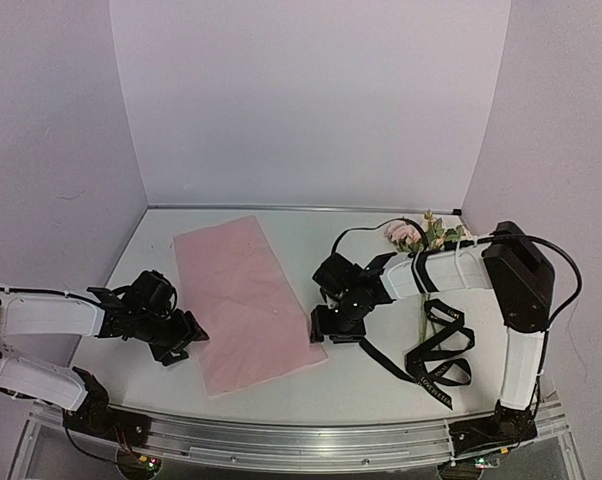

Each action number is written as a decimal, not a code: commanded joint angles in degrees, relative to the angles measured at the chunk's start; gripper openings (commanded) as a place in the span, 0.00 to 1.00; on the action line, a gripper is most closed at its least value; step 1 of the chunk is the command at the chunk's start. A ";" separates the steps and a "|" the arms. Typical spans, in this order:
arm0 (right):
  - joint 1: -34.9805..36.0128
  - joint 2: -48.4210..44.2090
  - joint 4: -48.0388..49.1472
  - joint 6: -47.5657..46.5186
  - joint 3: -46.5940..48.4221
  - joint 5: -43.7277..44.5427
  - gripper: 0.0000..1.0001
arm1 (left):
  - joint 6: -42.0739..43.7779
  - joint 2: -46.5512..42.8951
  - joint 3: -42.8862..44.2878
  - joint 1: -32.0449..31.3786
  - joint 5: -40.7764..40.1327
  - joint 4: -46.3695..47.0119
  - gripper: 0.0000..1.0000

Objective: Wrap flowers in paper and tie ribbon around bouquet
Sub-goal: Pick up the corner of the folded wrapping paper at the center of the board, then pass from the left arm to the right, then unfold the folded wrapping paper at the center of the board.

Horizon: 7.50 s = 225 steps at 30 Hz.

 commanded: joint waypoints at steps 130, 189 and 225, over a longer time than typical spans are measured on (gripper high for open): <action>15.73 -10.30 10.70 -22.21 0.56 36.59 0.58 | 37.73 35.09 58.23 -5.50 32.81 -15.56 0.00; 4.27 -32.36 7.57 14.58 -19.31 45.90 0.00 | 5.33 34.94 23.47 18.84 6.61 12.20 0.94; -1.40 -26.40 15.10 -0.96 -25.18 5.11 0.90 | 38.81 51.04 66.27 29.30 -4.71 -13.41 0.94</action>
